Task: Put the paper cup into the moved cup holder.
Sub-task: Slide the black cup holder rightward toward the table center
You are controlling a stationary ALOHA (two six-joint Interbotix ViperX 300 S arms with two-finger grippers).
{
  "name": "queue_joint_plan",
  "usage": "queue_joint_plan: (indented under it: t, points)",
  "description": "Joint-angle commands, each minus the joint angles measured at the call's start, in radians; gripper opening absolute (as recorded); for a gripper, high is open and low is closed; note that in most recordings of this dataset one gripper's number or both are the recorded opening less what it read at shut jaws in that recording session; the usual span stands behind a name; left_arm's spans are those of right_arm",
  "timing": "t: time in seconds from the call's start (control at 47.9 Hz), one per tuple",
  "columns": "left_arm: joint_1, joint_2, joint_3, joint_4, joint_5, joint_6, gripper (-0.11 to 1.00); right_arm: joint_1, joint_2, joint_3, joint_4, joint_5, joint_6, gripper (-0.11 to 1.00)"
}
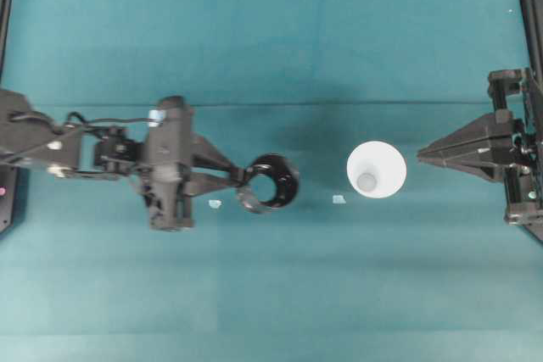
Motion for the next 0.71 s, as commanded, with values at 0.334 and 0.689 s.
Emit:
queue_joint_plan:
  t: [0.334, 0.689]
  points:
    - [0.006, 0.121, -0.103, 0.003, -0.04, 0.002, 0.2, -0.002, 0.006, -0.02, 0.003, 0.0, 0.011, 0.02]
    - [0.015, 0.161, -0.083, 0.003, -0.038, -0.003, 0.2, -0.002, 0.005, -0.02, 0.003, 0.0, 0.011, 0.01]
